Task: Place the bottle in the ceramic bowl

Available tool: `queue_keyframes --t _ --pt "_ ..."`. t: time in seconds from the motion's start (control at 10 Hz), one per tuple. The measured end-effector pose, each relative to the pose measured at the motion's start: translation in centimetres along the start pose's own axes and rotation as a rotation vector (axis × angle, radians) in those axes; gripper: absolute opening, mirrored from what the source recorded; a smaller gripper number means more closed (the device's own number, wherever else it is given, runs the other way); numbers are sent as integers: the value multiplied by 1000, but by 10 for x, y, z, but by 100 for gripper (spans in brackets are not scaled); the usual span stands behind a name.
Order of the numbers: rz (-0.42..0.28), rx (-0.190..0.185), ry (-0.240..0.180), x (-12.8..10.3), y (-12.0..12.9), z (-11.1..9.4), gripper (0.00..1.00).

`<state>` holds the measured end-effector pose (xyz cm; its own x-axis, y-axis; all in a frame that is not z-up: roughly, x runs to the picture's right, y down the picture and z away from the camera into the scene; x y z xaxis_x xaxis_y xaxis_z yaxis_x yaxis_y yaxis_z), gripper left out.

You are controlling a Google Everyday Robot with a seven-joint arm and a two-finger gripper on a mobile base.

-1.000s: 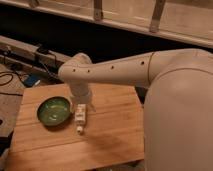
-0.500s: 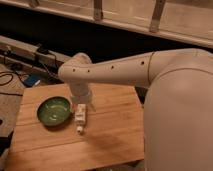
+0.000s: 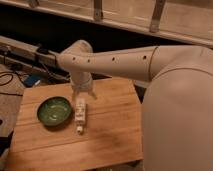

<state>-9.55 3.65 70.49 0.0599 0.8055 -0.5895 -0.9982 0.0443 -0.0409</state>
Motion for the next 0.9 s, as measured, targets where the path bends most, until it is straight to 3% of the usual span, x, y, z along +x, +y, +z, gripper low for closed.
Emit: queue_keyframes --t 0.3,0.5,0.7,0.9 --pt "-17 -34 -16 -3 -3 20 65" --pt "-40 -96 -20 -5 -2 60 65" --pt "-50 -143 -20 -5 -2 85 65" --pt "-55 -151 -20 -4 0 89 65"
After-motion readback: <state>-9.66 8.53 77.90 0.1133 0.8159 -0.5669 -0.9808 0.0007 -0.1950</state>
